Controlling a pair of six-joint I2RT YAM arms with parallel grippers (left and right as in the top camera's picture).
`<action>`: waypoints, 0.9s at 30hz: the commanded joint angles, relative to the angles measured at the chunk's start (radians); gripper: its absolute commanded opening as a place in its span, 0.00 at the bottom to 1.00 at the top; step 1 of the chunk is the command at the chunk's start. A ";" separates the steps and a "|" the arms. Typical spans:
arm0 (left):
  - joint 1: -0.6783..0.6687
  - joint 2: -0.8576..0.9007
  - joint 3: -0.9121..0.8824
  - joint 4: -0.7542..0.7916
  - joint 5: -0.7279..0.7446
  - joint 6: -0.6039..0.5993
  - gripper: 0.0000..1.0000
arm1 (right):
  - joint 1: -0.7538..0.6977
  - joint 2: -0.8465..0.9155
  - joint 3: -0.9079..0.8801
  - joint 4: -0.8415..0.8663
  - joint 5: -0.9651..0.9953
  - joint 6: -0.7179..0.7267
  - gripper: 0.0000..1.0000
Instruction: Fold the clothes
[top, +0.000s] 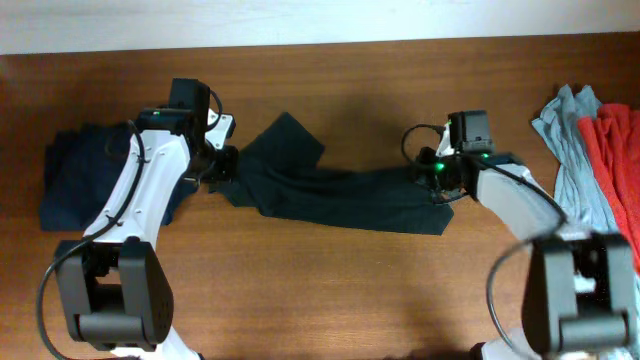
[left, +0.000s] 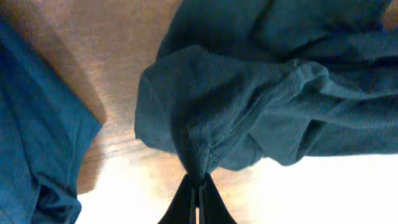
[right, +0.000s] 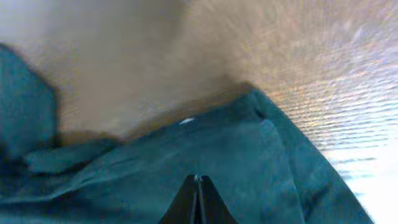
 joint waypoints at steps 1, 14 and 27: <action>0.005 -0.007 0.089 -0.055 0.011 0.020 0.00 | -0.005 -0.155 0.025 -0.009 0.028 -0.069 0.04; 0.005 -0.015 0.213 -0.132 0.011 0.019 0.00 | -0.002 -0.048 0.025 -0.021 -0.003 -0.035 0.62; 0.005 -0.015 0.213 -0.140 0.011 0.019 0.00 | -0.003 0.231 0.025 0.267 -0.163 0.157 0.63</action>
